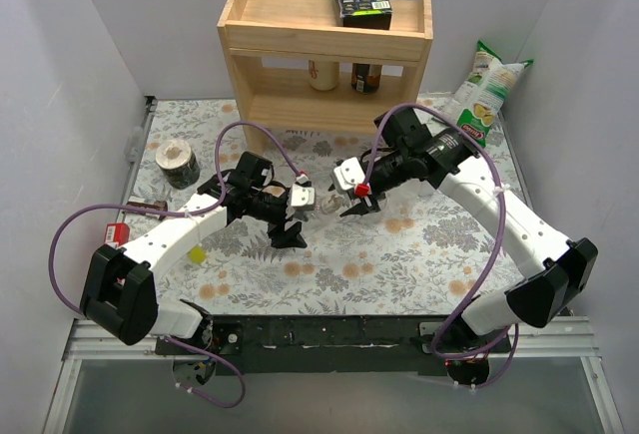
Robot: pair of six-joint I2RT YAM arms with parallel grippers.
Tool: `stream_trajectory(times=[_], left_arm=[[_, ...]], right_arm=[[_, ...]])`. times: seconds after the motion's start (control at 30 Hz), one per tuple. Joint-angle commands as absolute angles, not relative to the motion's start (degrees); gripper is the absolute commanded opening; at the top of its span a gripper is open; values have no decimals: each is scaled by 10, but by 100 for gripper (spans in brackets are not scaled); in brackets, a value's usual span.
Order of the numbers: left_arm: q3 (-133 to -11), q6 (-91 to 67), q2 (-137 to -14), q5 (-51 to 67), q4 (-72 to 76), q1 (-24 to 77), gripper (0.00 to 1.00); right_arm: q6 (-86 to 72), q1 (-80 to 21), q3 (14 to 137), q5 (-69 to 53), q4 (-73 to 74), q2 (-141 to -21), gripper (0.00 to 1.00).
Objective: Screw on the bottle caps
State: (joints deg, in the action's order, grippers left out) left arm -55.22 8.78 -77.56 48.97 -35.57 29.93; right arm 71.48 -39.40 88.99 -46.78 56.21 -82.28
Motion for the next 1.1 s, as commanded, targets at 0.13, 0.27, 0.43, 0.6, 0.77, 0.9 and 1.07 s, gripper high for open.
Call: stream_trajectory(times=[0.13, 0.27, 0.43, 0.6, 0.77, 0.9, 1.07], left_arm=[[-574, 89, -773, 509, -347, 297, 0], [-573, 83, -774, 508, -342, 297, 0], [-570, 74, -774, 505, -331, 297, 0], [-562, 23, -766, 449, -283, 297, 0], [-540, -73, -742, 295, -153, 301, 0], [-548, -98, -744, 170, -105, 306, 0], [-547, -89, -748, 136, -115, 306, 0]], right_arm=[[718, -399, 920, -519, 599, -857, 56], [691, -403, 916, -529, 577, -854, 52], [628, -403, 919, -529, 542, -860, 41], [484, -403, 913, -510, 478, -874, 25], [184, -381, 904, -442, 424, -917, 15], [17, -334, 864, -506, 385, -934, 1], [-20, -295, 974, -569, 424, -995, 17]])
